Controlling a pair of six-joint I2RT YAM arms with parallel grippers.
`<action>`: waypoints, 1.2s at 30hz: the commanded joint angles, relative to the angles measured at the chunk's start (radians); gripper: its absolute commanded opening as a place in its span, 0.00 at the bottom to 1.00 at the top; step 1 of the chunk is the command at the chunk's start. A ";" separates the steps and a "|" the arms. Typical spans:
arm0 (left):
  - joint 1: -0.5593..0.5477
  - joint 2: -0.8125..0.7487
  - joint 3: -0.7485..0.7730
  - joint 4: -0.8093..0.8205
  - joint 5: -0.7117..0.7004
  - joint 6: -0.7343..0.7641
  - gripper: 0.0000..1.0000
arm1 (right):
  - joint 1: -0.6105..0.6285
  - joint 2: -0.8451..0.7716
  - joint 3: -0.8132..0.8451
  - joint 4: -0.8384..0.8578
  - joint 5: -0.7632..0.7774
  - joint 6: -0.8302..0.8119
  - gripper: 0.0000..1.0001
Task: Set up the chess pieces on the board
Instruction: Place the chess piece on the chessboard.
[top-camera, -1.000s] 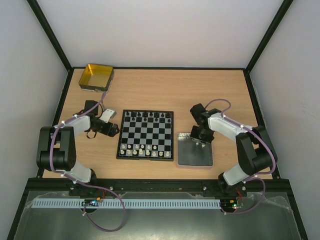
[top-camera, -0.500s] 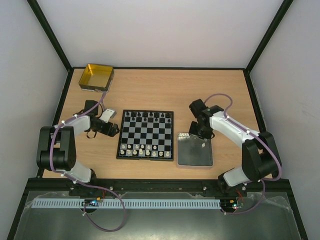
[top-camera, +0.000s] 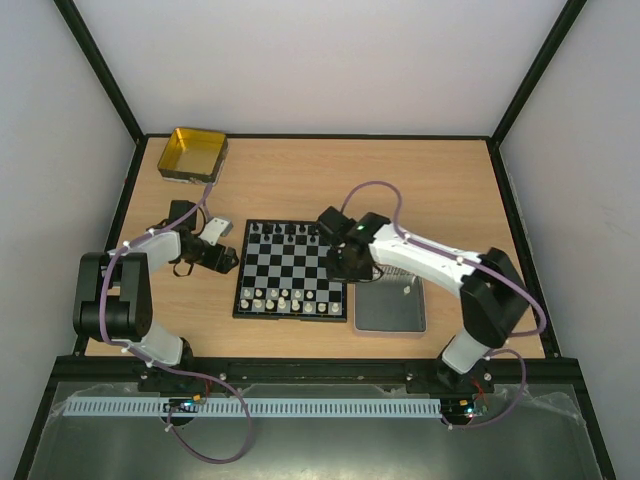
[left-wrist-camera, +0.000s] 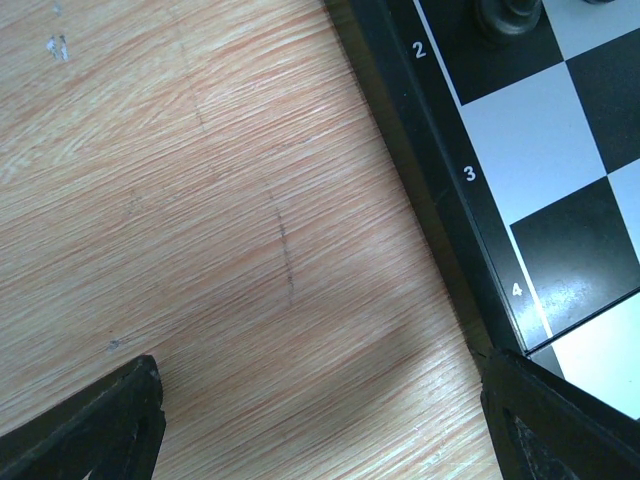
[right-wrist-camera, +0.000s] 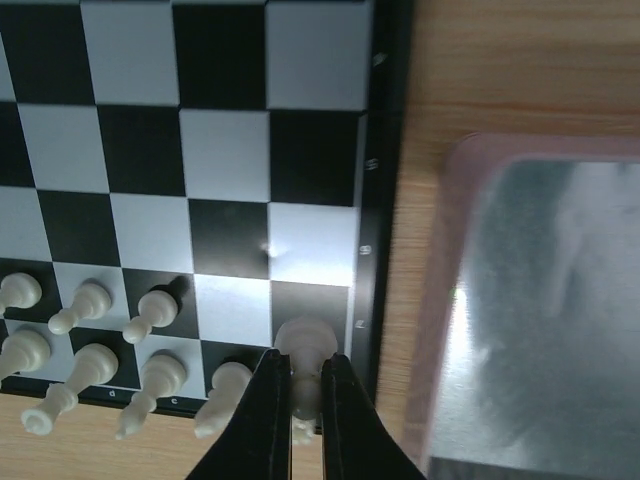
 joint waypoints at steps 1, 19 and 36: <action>-0.001 0.012 -0.004 -0.043 0.005 0.004 0.87 | 0.062 0.088 0.062 0.002 0.001 0.034 0.02; 0.004 0.007 -0.002 -0.045 0.016 0.010 0.87 | 0.120 0.226 0.106 0.034 -0.039 0.033 0.02; 0.005 0.010 -0.001 -0.046 0.020 0.011 0.87 | 0.121 0.260 0.086 0.047 -0.053 0.026 0.02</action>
